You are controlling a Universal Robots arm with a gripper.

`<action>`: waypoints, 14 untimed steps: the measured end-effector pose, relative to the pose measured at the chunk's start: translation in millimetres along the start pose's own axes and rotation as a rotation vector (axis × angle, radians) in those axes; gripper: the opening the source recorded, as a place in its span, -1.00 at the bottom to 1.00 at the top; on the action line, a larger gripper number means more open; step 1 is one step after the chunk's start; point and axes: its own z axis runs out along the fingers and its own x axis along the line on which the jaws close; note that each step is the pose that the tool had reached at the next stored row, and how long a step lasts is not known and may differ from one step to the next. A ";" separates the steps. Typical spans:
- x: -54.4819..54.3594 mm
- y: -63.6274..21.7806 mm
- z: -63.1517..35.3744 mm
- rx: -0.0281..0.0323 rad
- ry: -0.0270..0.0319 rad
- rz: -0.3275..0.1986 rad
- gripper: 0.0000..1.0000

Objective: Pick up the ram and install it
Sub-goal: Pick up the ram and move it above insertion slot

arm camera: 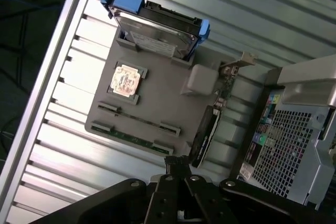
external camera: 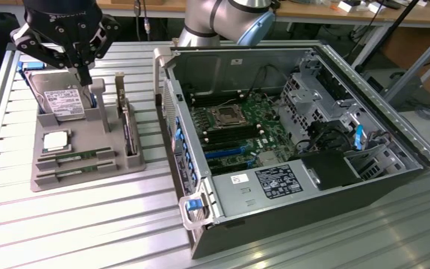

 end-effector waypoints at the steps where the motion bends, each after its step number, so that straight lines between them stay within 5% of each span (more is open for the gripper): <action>1: 0.0 0.0 0.0 -0.0002 0.0002 -0.006 -0.80; 14: 0.0 0.0 0.0 -0.0022 0.0032 -0.077 -0.80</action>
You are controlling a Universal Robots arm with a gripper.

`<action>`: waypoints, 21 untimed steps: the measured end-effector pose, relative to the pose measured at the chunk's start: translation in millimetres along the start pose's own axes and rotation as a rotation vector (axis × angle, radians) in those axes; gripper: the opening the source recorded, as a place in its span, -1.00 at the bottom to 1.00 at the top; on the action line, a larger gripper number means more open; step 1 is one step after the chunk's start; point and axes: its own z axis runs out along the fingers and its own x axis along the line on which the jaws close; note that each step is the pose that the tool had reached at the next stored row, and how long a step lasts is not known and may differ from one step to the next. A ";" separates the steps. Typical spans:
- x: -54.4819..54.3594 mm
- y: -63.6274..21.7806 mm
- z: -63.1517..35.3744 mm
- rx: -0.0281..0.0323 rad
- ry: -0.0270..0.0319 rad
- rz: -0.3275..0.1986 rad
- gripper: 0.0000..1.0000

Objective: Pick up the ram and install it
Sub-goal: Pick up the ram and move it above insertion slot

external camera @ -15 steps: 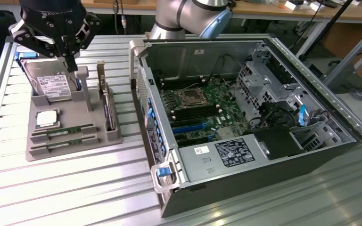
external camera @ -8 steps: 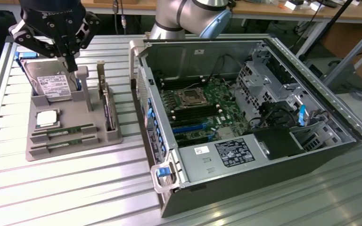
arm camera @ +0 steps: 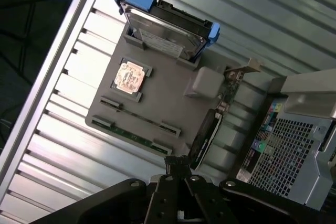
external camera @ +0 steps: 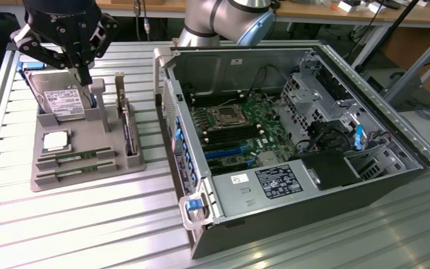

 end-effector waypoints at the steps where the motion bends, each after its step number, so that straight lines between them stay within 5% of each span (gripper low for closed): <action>1: 0.0 0.0 0.0 -0.0001 0.0002 -0.004 -0.80; 21: 0.0 0.0 0.0 -0.0024 0.0032 -0.080 -0.80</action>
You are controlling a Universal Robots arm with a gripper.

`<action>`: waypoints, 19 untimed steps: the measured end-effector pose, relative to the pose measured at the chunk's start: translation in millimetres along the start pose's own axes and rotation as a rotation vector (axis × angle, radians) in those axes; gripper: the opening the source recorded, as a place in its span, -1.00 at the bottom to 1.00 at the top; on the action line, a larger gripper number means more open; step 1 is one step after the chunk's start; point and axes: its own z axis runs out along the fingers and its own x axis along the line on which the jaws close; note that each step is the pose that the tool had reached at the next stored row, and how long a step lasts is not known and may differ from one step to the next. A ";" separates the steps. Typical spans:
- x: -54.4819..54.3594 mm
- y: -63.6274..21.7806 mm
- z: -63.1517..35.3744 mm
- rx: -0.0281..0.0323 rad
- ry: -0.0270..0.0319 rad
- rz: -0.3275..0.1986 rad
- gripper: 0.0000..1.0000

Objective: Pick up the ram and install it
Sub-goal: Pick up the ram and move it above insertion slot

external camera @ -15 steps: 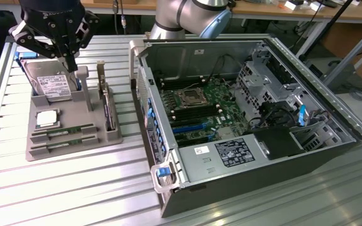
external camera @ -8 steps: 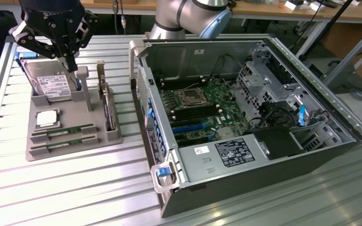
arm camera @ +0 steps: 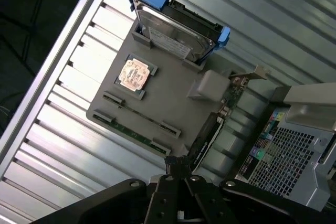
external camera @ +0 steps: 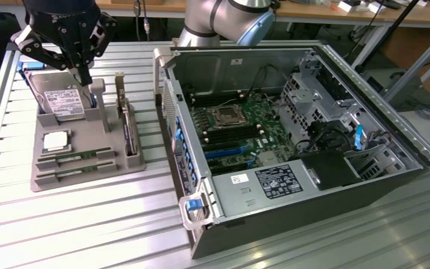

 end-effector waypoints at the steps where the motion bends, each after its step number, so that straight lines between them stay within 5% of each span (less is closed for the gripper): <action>1: 0.0 0.0 0.0 -0.0002 0.0002 -0.006 -0.80; 19: 0.0 0.0 0.0 -0.0024 0.0031 -0.076 -0.80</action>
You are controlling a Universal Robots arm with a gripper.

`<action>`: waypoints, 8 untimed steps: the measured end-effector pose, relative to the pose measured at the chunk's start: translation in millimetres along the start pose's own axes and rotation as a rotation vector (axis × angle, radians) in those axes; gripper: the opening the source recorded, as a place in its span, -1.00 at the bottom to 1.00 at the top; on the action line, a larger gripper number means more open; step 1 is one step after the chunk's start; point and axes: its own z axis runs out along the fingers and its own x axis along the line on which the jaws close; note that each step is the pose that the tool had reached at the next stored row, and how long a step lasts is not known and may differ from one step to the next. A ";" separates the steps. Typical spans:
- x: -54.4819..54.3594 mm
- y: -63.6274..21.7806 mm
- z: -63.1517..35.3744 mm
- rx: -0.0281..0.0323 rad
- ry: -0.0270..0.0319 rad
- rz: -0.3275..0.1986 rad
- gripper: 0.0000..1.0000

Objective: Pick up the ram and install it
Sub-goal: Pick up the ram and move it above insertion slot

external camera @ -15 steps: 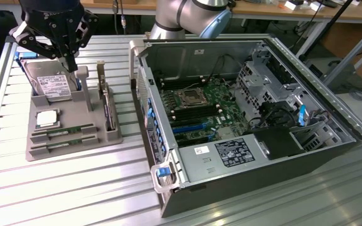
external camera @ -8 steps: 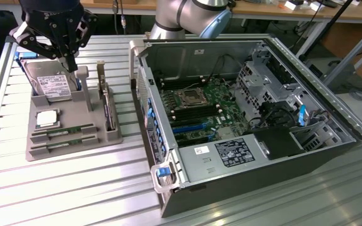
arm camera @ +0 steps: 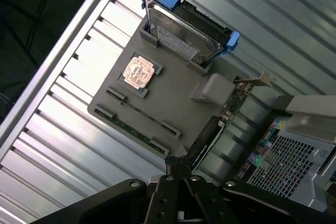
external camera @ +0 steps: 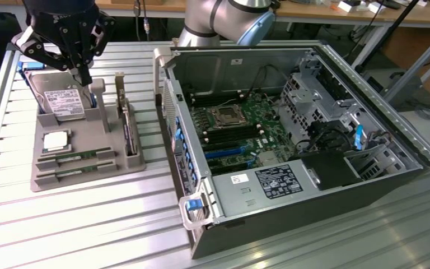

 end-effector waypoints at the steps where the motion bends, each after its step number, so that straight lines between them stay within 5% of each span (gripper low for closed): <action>1: 0.0 0.0 0.0 -0.0001 0.0001 -0.004 -0.80; 8: 0.0 0.0 0.0 -0.0011 0.0014 -0.036 -0.80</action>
